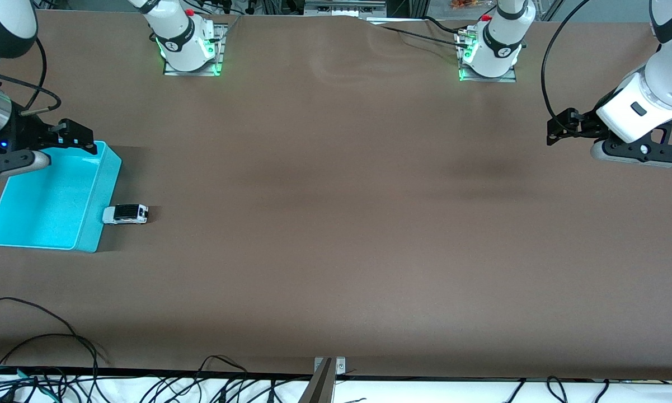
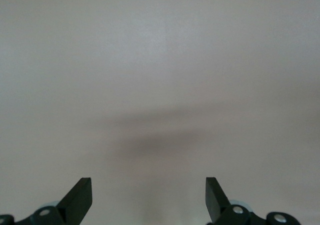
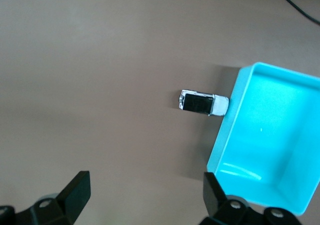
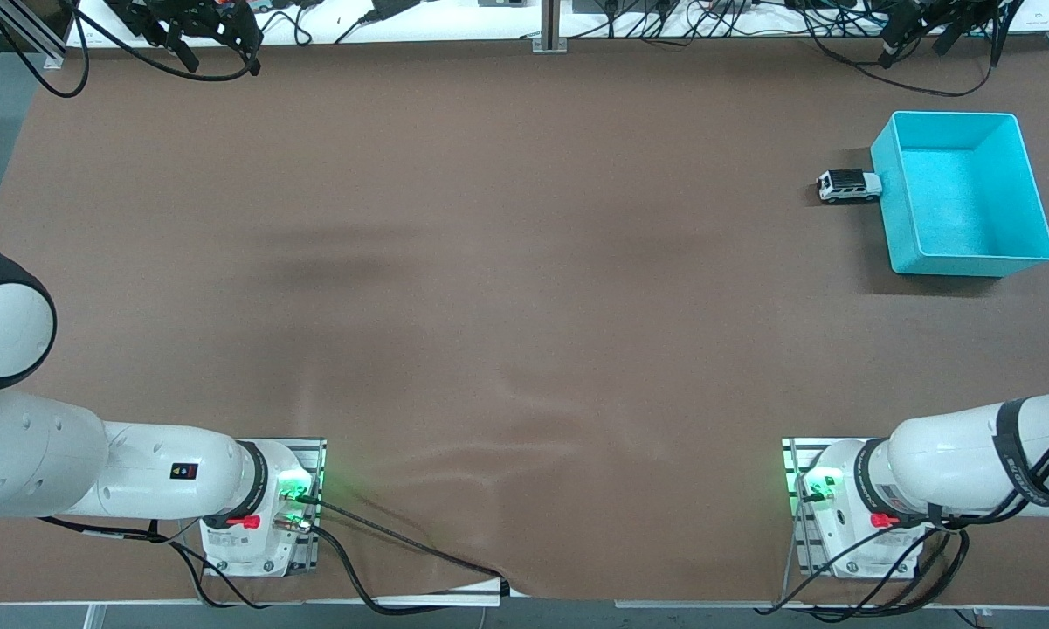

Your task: Wind and store white jeep toy

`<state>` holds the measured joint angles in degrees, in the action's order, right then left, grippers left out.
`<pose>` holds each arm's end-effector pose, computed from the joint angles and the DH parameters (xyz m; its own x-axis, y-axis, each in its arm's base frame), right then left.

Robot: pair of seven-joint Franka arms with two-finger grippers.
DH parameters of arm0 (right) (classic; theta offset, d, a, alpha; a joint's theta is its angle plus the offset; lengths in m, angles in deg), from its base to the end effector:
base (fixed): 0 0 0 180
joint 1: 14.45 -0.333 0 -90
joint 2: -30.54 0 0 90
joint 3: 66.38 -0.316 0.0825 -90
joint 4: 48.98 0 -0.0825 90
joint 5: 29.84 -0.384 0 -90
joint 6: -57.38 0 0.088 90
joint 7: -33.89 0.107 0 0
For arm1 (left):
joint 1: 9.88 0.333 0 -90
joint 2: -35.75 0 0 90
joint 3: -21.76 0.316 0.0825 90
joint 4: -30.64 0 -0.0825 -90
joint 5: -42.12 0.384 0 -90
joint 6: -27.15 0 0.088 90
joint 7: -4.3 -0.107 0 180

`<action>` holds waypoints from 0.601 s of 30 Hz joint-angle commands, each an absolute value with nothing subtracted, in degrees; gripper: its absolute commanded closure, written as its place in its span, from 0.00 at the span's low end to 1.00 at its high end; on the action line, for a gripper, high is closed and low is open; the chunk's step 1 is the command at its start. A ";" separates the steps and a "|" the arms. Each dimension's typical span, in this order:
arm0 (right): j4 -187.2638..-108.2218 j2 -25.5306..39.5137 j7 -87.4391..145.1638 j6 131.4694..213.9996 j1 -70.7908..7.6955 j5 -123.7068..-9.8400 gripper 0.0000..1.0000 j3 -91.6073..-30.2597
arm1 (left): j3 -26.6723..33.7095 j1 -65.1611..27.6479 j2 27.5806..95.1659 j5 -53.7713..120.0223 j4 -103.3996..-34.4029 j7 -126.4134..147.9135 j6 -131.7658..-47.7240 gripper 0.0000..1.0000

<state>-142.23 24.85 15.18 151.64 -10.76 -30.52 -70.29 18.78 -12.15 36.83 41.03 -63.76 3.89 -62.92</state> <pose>0.5845 0.0018 0.5474 0.9435 0.3237 -0.0711 0.3213 -0.9460 -0.0436 0.5536 -0.0527 0.5781 0.9907 -0.0983 -0.0941 -0.0968 -0.9951 0.0206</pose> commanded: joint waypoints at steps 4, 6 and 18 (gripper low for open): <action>-141.45 20.62 2.53 151.60 -9.53 -30.63 0.00 -70.25 | 18.77 -12.34 36.72 40.18 -62.70 4.39 -61.88 0.00; -141.45 19.56 -0.63 151.86 -9.00 -30.63 0.00 -69.99 | 18.86 -12.34 36.72 40.18 -62.70 4.39 -61.88 0.00; -142.94 13.59 -26.64 159.41 -6.37 -30.81 0.00 -69.90 | 19.73 -11.55 36.81 40.18 -62.79 4.30 -62.41 0.00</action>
<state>-142.43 15.70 -17.15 156.50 -7.83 -30.51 -69.66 19.47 -11.84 36.82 41.03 -63.72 3.89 -62.92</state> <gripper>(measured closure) 0.000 0.000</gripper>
